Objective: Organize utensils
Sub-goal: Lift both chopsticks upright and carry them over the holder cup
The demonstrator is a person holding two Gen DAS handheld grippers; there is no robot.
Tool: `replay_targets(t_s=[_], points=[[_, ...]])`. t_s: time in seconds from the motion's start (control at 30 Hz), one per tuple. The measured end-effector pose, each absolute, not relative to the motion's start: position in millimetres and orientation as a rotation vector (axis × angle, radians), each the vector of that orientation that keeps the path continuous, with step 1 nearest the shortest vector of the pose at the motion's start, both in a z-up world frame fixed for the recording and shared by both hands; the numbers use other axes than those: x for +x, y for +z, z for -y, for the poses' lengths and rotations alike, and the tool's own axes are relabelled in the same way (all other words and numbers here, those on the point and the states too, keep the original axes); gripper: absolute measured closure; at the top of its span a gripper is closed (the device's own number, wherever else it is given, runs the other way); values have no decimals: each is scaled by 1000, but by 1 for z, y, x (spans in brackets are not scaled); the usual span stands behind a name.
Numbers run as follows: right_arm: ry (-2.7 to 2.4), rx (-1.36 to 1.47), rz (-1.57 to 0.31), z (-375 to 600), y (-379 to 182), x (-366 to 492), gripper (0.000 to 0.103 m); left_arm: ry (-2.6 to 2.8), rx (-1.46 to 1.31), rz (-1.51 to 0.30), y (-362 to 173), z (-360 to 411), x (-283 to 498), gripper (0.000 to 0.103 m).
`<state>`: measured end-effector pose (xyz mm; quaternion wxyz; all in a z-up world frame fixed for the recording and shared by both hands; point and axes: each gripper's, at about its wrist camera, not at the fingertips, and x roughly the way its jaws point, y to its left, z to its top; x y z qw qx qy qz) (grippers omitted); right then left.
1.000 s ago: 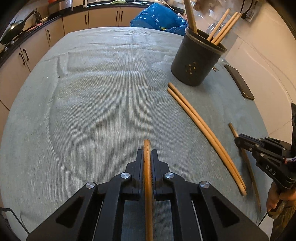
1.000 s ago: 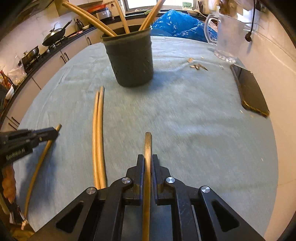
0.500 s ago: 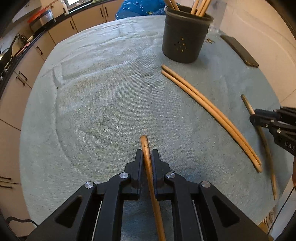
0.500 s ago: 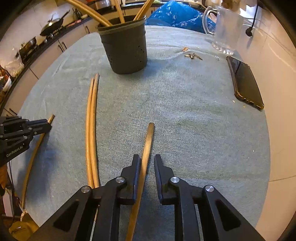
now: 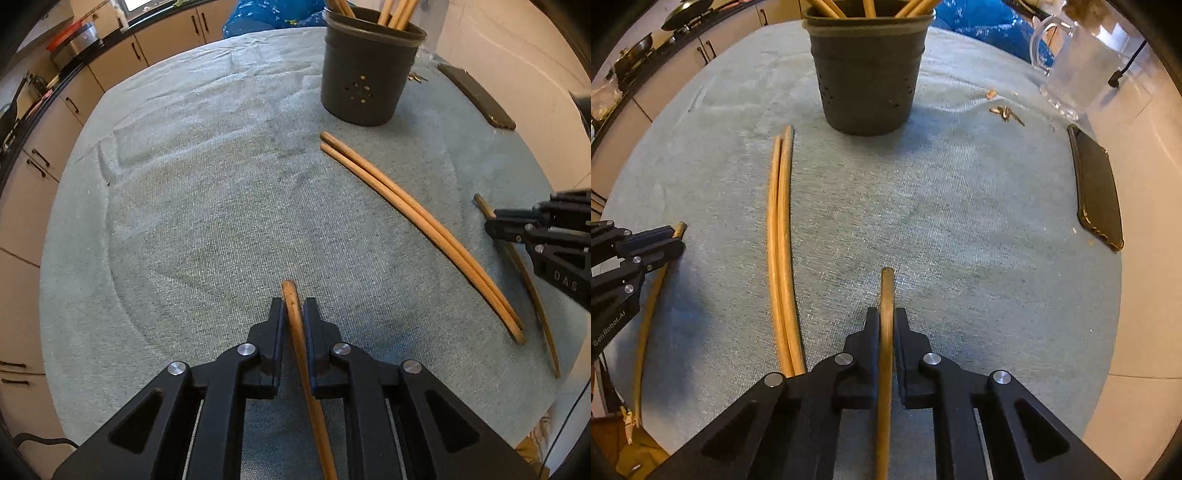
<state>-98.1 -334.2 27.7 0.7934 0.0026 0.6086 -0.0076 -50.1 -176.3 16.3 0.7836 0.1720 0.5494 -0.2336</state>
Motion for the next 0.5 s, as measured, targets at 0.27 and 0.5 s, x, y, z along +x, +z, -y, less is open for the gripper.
replay_targets(t_s=[0.27,0.5], points=[[-9,172,-1132,349,53,-132,96,-498,210,-1068,52,142,-66,96],[-18,177,-916,346,103,-164,96,-494,151,-931,93,130,-92,96]])
